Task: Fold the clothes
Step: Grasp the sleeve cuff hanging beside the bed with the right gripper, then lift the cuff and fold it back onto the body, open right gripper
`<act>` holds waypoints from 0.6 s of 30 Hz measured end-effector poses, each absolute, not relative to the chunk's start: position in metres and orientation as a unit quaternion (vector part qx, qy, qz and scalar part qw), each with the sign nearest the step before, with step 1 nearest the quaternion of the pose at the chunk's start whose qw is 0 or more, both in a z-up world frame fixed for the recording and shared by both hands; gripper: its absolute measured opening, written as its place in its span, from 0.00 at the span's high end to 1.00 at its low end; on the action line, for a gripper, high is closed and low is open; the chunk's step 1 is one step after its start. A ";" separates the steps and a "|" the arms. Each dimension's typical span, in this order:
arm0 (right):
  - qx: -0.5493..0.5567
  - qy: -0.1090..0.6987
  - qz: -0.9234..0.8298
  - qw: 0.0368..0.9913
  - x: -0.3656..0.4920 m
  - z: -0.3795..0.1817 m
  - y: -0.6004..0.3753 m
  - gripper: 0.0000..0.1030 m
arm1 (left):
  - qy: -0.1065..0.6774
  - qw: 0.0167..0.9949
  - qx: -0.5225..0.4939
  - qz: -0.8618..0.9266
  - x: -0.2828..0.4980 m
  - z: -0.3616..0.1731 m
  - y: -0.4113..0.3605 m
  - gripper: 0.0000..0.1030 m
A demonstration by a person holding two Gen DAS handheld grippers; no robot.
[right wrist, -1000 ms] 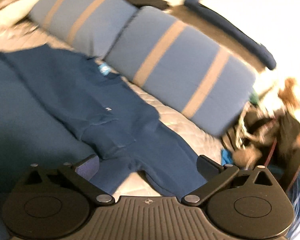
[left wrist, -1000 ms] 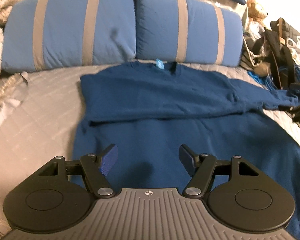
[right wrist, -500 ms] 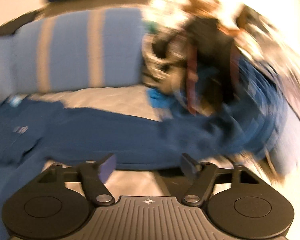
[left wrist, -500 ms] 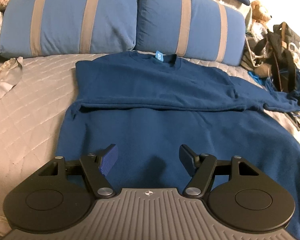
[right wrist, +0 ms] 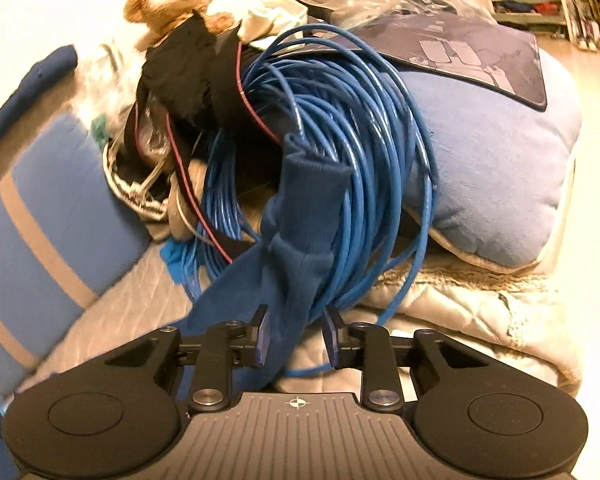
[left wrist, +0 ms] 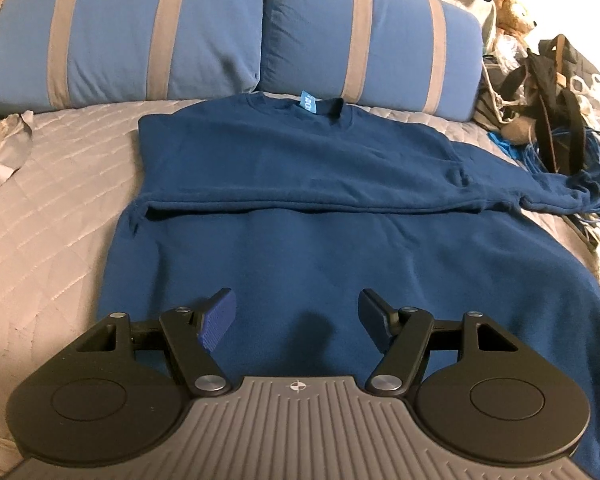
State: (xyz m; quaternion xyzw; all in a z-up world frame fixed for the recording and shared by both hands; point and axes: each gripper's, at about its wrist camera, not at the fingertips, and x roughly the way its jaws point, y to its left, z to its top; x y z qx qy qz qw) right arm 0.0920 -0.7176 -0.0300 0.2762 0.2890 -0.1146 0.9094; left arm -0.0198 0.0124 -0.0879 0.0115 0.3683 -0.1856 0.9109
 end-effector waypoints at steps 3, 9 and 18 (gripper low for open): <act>0.279 0.283 -0.123 0.909 0.097 -0.030 -0.719 0.70 | 0.369 0.911 0.011 -0.185 -0.020 -0.088 0.012 0.35; 0.283 0.289 -0.138 0.904 0.110 -0.035 -0.723 0.69 | 0.371 0.910 0.010 -0.187 -0.019 -0.088 0.012 0.35; 0.265 0.300 -0.156 0.903 0.122 -0.035 -0.718 0.85 | 0.370 0.909 0.008 -0.191 -0.019 -0.088 0.013 0.35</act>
